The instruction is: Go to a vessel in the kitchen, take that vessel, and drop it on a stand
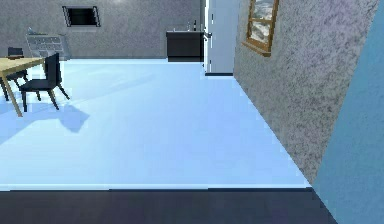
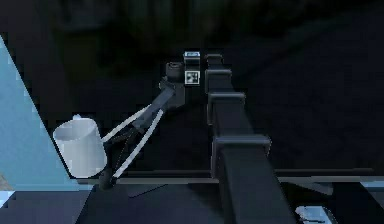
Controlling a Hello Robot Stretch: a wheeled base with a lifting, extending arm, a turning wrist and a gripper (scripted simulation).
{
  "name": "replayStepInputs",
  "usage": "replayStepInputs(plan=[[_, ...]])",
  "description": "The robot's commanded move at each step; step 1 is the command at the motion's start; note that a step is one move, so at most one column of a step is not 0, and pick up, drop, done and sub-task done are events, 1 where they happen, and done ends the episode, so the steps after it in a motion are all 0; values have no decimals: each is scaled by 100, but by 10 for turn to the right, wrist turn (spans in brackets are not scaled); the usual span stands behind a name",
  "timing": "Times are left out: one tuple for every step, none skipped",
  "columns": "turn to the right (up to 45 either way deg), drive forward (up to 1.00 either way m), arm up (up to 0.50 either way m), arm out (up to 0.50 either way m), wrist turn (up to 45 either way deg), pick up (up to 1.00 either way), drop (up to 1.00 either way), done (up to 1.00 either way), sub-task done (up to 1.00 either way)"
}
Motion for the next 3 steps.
replayStepInputs(plan=[[0, 0, 0, 0, 0, 0, 100, 0, 0], [0, 0, 0, -10, 0, 0, 0, 0, 0], [0, 0, 0, 0, 0, 0, 0, 100, 0]])
